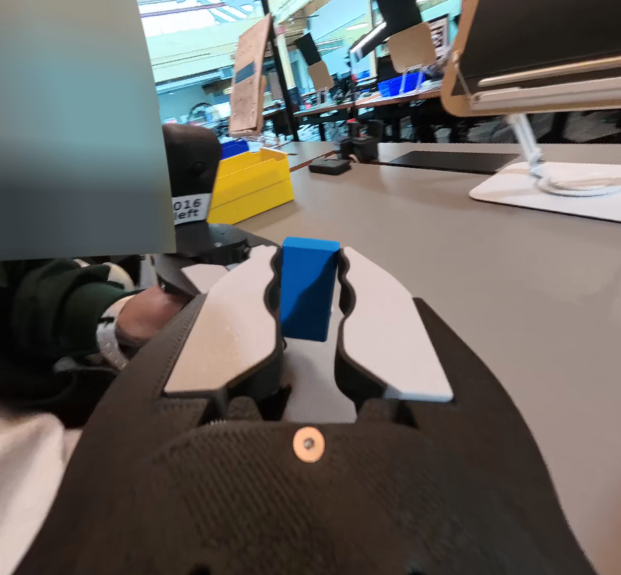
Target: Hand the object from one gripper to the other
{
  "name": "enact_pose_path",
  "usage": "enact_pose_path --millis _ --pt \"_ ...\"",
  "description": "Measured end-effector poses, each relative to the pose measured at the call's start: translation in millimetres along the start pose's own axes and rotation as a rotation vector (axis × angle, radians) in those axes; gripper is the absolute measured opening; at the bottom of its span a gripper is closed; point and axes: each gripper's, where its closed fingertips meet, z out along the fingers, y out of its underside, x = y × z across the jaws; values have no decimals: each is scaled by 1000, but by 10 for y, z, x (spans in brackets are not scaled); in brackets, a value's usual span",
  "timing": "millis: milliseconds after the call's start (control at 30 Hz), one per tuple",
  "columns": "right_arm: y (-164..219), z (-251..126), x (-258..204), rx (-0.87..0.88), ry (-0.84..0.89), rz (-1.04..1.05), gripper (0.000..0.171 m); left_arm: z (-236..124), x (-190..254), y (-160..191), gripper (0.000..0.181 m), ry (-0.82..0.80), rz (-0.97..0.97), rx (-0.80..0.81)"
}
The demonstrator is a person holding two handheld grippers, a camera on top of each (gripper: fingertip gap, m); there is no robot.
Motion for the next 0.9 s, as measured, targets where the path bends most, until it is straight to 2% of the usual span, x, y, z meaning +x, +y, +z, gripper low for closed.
enact_pose_path --millis 133,267,367,567,600,800,900 --pt "8 80 -34 15 127 -48 32 -37 -4 -82 37 -60 89 31" --pt "-5 122 -110 42 234 -100 32 -54 -10 -102 23 -76 107 42" --pt "5 140 -185 47 251 -128 33 -74 -12 -97 16 -67 99 40" --pt "-68 71 -244 75 96 -133 79 -117 15 -132 16 -6 73 58" --pt "-96 37 -239 84 49 -125 82 -111 39 -121 16 21 69 54" --pt "-176 -159 -249 92 -238 -55 59 -48 224 -11 15 191 82 13" --pt "-35 -153 -293 18 -306 -99 58 -64 341 -22 15 276 93 23"
